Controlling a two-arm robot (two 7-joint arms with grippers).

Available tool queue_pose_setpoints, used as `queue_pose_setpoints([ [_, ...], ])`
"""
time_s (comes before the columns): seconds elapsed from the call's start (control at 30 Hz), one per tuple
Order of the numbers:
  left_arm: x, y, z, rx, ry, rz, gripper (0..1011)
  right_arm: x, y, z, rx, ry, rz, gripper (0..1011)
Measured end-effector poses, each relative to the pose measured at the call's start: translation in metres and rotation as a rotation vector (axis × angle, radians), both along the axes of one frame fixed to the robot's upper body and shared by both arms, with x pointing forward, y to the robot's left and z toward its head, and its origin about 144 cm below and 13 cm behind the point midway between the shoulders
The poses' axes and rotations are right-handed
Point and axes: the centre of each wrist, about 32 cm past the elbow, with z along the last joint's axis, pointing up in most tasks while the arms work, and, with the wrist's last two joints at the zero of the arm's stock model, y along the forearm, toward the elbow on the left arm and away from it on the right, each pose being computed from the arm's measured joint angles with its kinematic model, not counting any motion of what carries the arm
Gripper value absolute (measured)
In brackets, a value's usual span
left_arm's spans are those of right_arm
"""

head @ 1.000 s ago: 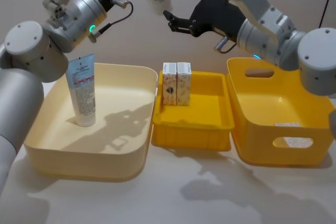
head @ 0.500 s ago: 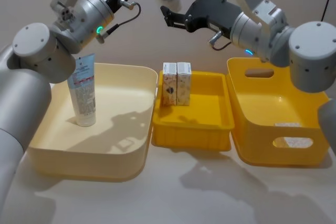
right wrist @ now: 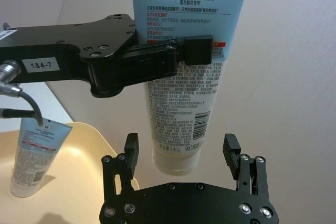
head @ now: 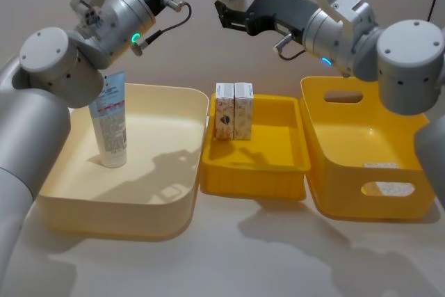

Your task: Bimanual collaborative sorting of washing and personal care products

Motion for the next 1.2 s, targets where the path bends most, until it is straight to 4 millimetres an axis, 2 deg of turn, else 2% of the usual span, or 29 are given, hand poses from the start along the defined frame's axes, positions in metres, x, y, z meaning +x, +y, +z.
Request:
queue_pose_setpoints([
  [1.07, 0.001, -0.011, 0.003, 0.003, -0.007, -0.053, 244, 0.026, 0.015, 0.015, 0.018, 0.053, 0.0, 1001],
  [1.2, 0.002, -0.012, 0.003, 0.002, -0.007, -0.055, 245, 0.028, 0.016, 0.016, 0.021, 0.053, -0.001, 945],
])
